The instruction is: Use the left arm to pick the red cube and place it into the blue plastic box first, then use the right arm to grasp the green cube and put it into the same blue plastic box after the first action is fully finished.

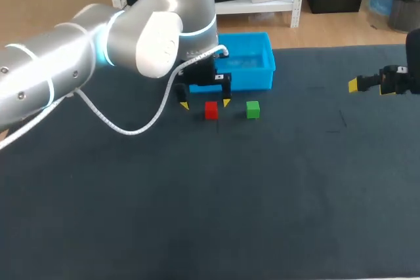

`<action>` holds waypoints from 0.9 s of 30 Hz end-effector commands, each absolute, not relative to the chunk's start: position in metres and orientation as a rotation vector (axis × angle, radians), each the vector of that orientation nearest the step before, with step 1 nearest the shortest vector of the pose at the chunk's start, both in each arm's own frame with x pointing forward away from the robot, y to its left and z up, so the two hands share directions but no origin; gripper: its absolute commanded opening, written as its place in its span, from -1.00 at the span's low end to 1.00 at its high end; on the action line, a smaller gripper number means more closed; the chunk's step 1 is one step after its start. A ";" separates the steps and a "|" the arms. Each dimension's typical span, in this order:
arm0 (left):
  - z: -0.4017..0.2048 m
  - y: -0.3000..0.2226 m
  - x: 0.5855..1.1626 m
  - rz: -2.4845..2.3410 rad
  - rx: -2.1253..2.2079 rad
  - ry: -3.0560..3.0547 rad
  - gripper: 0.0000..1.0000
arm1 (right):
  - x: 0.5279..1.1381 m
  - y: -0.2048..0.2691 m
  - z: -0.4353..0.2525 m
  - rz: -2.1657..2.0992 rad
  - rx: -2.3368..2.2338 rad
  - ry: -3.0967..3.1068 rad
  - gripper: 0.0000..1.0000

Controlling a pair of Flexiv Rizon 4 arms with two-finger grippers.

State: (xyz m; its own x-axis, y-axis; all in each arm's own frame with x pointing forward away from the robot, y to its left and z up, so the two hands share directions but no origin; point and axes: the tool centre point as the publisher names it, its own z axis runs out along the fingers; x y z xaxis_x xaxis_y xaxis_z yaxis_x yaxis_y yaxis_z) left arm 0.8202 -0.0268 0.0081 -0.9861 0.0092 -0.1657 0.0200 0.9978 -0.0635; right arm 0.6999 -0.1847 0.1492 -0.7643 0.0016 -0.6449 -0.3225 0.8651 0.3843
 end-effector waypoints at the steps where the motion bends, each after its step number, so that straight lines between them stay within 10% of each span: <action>1: 0.006 -0.033 0.828 -0.079 0.033 2.996 1.00 | 0.700 -0.185 0.150 0.638 -0.232 2.371 1.00; 14: -0.001 -0.037 0.826 -0.029 0.066 3.017 1.00 | 0.700 -0.185 0.150 0.638 -0.232 2.371 1.00; 20: -0.005 -0.037 0.823 -0.009 0.076 3.031 -0.85 | 0.700 -0.185 0.150 0.638 -0.232 2.371 1.00; 27: -0.009 -0.035 0.821 -0.002 0.063 3.045 -1.00 | 0.700 -0.185 0.150 0.638 -0.232 2.371 1.00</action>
